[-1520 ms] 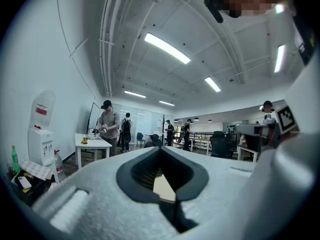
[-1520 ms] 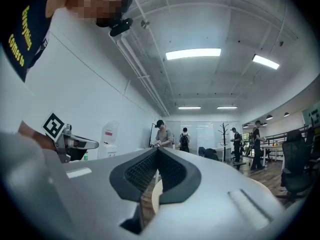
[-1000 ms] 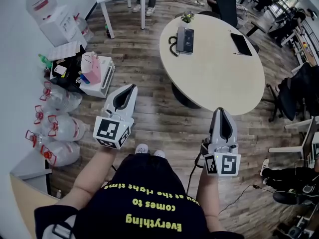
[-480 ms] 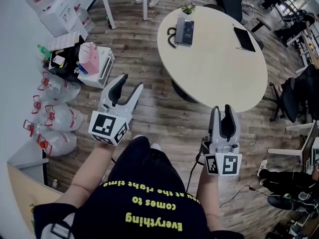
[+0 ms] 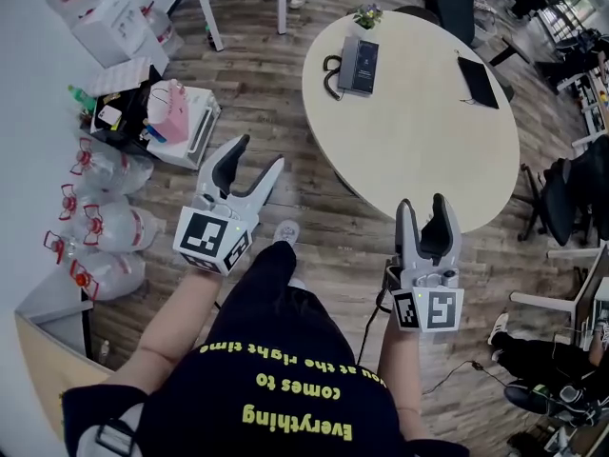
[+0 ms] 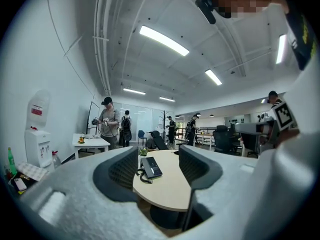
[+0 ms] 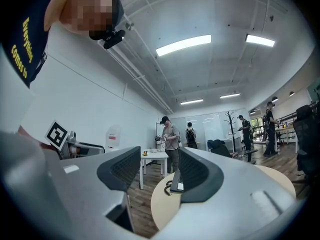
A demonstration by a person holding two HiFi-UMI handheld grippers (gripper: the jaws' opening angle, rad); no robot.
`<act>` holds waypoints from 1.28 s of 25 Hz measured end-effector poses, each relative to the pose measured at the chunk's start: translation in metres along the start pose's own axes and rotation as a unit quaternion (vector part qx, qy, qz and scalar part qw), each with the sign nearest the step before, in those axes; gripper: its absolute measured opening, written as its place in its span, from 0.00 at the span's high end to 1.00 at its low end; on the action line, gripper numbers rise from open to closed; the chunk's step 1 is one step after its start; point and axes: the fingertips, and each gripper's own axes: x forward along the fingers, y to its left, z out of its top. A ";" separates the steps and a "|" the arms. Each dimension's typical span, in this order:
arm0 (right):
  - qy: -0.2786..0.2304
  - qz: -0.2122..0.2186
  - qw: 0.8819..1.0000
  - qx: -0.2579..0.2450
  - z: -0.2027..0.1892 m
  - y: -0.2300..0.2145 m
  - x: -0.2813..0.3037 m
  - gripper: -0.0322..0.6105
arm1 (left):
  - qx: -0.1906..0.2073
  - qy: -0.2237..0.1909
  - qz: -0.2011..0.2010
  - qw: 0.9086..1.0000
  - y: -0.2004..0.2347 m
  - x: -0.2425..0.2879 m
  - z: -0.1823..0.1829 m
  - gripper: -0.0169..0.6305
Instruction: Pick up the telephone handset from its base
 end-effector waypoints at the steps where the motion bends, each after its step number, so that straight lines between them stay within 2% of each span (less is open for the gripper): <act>1: 0.002 0.000 1.000 -0.001 -0.001 -0.003 0.011 0.58 | -0.001 0.000 -0.002 1.000 0.006 0.010 0.000 0.58; 10: -0.004 -0.021 1.000 -0.021 0.002 -0.032 0.111 0.58 | 0.013 -0.004 -0.040 0.999 0.060 0.111 0.010 0.58; 16: 0.009 -0.035 0.999 -0.025 -0.008 -0.048 0.152 0.58 | 0.016 0.005 -0.059 0.998 0.084 0.165 0.011 0.58; 23: 0.030 -0.018 0.999 -0.021 -0.025 -0.080 0.183 0.58 | 0.003 0.028 -0.043 0.999 0.086 0.215 0.002 0.58; 27: 0.037 0.003 0.998 -0.043 -0.029 -0.105 0.208 0.58 | -0.002 0.037 -0.015 0.999 0.088 0.242 -0.002 0.58; 32: 0.026 0.031 0.998 -0.038 -0.025 -0.145 0.232 0.58 | -0.010 0.034 0.013 0.999 0.082 0.276 -0.002 0.58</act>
